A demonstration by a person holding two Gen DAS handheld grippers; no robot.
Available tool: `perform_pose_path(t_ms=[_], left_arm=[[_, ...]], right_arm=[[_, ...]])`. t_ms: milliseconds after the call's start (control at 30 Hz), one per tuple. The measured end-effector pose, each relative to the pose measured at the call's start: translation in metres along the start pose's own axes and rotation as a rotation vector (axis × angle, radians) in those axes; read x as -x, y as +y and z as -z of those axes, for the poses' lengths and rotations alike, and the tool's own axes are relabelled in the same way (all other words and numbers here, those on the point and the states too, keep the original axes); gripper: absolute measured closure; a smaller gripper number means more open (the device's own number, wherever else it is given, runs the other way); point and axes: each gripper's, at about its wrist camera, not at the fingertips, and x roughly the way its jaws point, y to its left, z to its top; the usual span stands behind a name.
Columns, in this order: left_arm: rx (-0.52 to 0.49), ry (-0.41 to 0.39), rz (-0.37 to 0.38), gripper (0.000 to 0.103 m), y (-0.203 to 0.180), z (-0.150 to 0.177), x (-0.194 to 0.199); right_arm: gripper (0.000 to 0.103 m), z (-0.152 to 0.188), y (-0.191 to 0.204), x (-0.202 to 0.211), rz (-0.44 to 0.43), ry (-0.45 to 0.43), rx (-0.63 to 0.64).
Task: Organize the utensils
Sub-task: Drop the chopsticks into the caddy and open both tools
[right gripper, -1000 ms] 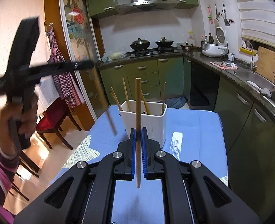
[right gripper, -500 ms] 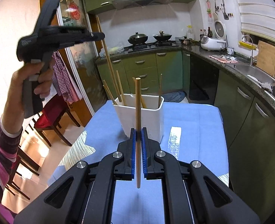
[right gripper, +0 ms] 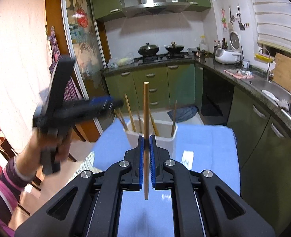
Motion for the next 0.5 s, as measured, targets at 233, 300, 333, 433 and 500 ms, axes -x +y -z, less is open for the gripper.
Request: perform_pose_path(t_ms=[233,300,333,433,500], left_arm=[[-0.012,-0.046,0.017,0.06,0.003,0.048,0.044],[-0.007,-0.039,0.021,0.06,0.006,0.058,0.051],[-0.002,-0.035,0.027,0.06,0.008,0.063,0.054],[0.026,-0.026,0.034,0.058,0.016,0.077,0.061],[0.038,-0.016,0.042,0.057,0.02,0.085,0.064]], right_arm=[[0.096,-0.066,-0.009,-0.011,0.032,-0.093,-0.048],[0.096,-0.085,-0.015,-0.019,0.06,-0.118,-0.056],[0.096,-0.095,-0.016,-0.027,0.091,-0.13,-0.059],[0.096,-0.107,-0.023,-0.053,0.128,-0.122,-0.07],[0.096,-0.107,-0.028,-0.073,0.143,-0.1,-0.08]])
